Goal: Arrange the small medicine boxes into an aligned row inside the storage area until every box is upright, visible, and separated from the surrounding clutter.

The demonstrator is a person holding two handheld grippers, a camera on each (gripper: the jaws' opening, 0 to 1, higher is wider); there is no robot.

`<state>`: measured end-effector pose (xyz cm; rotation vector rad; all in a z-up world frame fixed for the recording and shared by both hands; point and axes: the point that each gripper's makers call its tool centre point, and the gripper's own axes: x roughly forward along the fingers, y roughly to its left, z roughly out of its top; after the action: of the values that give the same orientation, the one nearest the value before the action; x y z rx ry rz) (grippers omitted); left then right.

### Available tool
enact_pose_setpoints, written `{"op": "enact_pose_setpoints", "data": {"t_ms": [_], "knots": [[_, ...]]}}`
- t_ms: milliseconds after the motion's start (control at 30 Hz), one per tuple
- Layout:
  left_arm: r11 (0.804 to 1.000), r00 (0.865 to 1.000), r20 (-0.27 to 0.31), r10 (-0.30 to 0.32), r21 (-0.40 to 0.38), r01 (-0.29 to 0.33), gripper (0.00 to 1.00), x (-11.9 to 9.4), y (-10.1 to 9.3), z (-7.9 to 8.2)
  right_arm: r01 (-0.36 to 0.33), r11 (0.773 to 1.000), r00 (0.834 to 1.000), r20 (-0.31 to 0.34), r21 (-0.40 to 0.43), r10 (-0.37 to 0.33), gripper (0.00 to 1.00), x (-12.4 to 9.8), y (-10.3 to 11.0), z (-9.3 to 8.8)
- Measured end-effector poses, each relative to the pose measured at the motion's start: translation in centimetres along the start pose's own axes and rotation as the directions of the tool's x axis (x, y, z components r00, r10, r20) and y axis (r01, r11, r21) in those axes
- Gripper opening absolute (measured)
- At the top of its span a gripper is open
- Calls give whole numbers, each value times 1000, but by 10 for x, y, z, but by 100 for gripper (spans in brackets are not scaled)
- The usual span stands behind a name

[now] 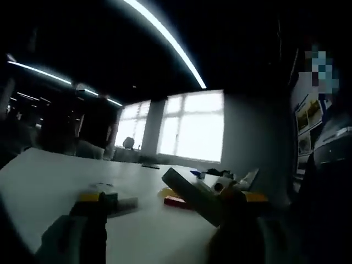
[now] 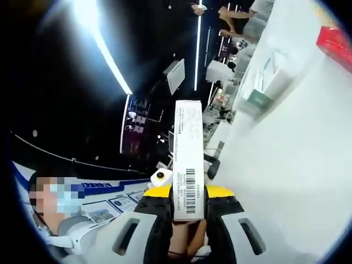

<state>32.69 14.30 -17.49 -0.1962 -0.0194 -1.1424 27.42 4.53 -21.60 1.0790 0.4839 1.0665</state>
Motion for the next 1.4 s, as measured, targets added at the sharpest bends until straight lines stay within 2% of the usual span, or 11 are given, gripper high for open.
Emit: {"op": "enact_pose_setpoints", "data": {"t_ms": [300,767,933,1133,1233,1333,1400], "knots": [[998,999,-1,48,37,-48,100,-12,13,2,16,1000,1000,22,1,-16,18,-5,-3,5],[994,996,-7,89,60,-88,100,-30,15,-2,25,1000,999,31,-4,-24,18,-11,-5,9],[993,995,-4,100,67,-100,100,-34,16,-1,41,998,998,41,-37,-40,18,-13,1,25],[989,993,-28,117,96,-114,100,-37,12,-3,70,995,997,23,-77,-68,18,-8,8,39],[991,991,-13,130,42,-129,99,-37,13,-2,47,995,999,15,-83,-46,18,-5,15,52],[993,994,-20,103,61,-102,99,-37,5,-2,24,998,999,-23,-56,-25,18,-2,22,62],[988,995,-10,104,113,-102,99,-38,1,1,57,998,996,-68,-2,-57,18,0,21,69]]}}
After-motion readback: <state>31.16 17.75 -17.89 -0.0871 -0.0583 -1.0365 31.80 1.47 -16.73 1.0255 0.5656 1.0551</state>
